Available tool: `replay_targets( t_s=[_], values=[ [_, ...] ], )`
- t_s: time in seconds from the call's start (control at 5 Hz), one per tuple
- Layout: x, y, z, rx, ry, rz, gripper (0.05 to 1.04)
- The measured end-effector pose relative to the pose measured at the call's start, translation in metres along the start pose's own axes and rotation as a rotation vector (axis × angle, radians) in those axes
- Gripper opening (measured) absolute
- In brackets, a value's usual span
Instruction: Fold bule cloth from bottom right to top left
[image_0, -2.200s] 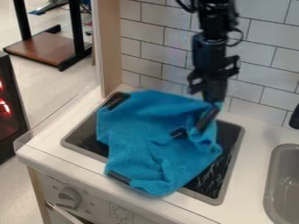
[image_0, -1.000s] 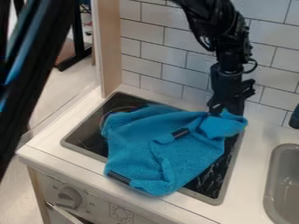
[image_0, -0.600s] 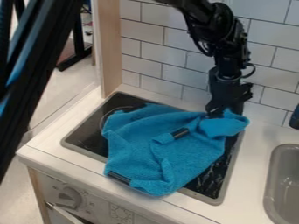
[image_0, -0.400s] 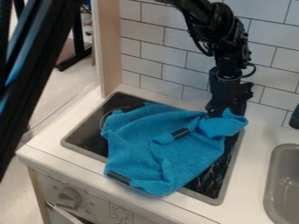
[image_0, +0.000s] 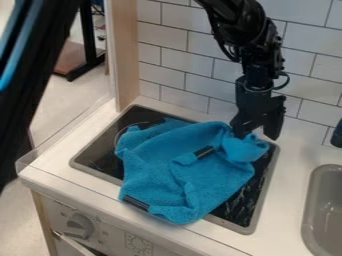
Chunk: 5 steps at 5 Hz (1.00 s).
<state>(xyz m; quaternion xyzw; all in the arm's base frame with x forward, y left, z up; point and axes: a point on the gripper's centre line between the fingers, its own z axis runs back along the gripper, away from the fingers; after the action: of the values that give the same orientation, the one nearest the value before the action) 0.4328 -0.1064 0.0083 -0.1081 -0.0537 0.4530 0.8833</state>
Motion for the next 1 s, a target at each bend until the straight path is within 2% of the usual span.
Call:
replay_targets(
  t_s=[0.2, 0.4, 0.6, 1.0],
  values=[
    [0.000, -0.004, 0.025, -0.039, -0.025, -0.013, 1.007],
    [-0.003, -0.008, 0.042, -0.080, -0.024, -0.006, 0.999],
    [-0.006, -0.006, 0.054, -0.098, -0.027, -0.021, 0.999],
    [-0.014, -0.006, 0.107, -0.214, -0.010, -0.037, 0.999]
  ],
)
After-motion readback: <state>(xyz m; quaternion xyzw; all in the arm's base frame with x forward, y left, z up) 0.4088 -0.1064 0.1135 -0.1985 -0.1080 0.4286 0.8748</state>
